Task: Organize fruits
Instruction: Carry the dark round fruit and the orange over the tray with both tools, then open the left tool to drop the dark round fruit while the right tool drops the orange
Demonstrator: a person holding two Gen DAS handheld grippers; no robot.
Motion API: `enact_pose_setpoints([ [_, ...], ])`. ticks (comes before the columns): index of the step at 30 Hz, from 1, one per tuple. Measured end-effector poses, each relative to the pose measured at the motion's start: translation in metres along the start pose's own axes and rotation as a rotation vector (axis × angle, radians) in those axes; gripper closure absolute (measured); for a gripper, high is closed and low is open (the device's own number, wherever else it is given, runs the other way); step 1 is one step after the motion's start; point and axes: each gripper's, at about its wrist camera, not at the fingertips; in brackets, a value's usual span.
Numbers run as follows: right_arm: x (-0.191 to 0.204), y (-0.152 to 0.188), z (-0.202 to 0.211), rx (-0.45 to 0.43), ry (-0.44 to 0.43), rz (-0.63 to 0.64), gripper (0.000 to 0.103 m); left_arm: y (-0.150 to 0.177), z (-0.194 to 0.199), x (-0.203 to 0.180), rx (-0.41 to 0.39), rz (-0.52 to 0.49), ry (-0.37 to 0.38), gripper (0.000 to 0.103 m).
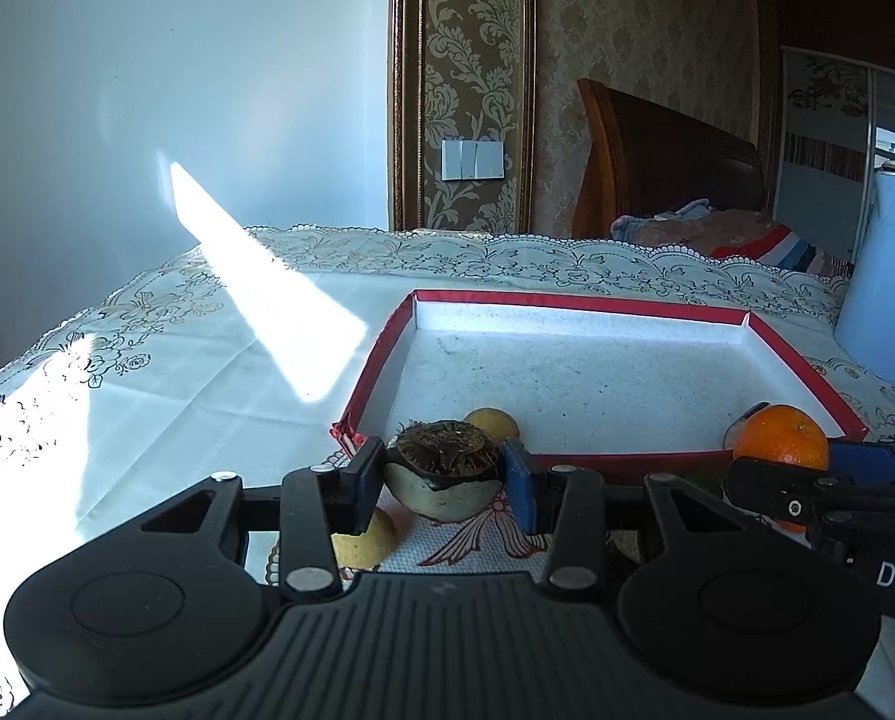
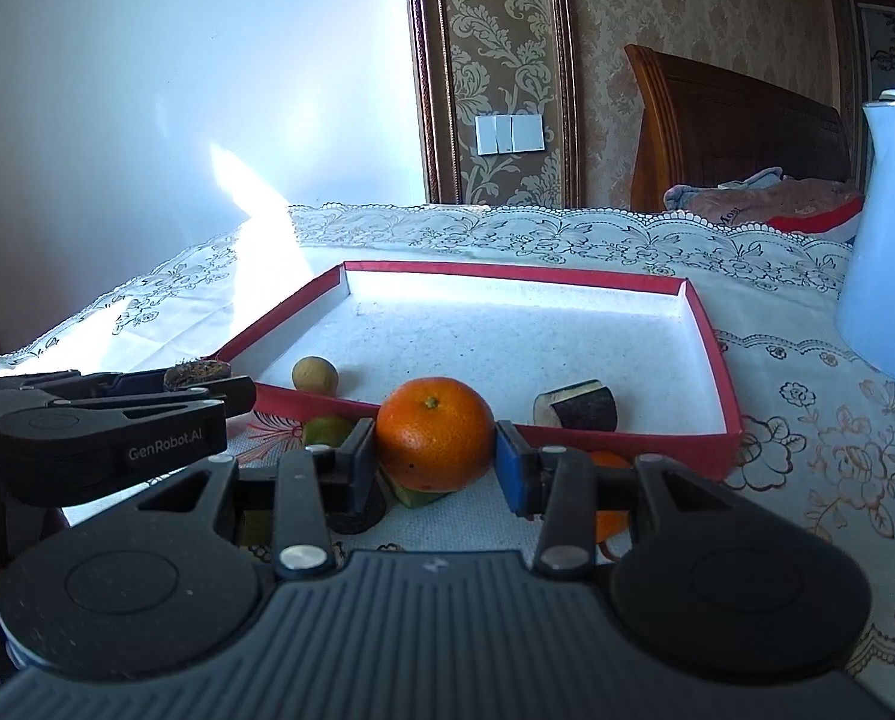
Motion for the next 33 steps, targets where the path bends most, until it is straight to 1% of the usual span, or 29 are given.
enact_pose_setpoints([
  [4,-0.003,-0.015,-0.014,-0.010,0.025,0.019,0.064,-0.021,-0.014,-0.011,-0.008,-0.019,0.001,0.061],
  [7,-0.007,-0.023,-0.029,-0.004,0.036,0.020,0.064,-0.032,-0.030,-0.021,0.015,-0.037,0.032,0.061],
  [10,-0.012,-0.026,-0.045,0.012,0.053,0.024,0.063,-0.036,-0.045,-0.032,0.023,-0.063,0.010,0.061],
  [13,-0.021,-0.022,-0.058,0.038,0.060,0.005,0.063,-0.033,-0.062,-0.036,0.060,-0.068,0.038,0.061],
  [17,-0.022,-0.018,-0.062,0.034,0.062,0.021,0.063,-0.025,-0.074,-0.040,0.093,-0.085,0.035,0.061],
  [30,-0.025,-0.015,-0.061,0.014,0.047,0.007,0.062,-0.021,-0.078,-0.041,0.078,-0.098,0.027,0.061],
  [33,-0.027,-0.015,-0.059,0.009,0.041,-0.006,0.062,-0.021,-0.078,-0.040,0.081,-0.091,0.029,0.058],
])
Point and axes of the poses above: each gripper's, at about its wrist camera, not at the fingertips, and z roughly against the way its jaws point, x to its left, y to its underside, and after that the axes turned 1 degree about -z, right-handed
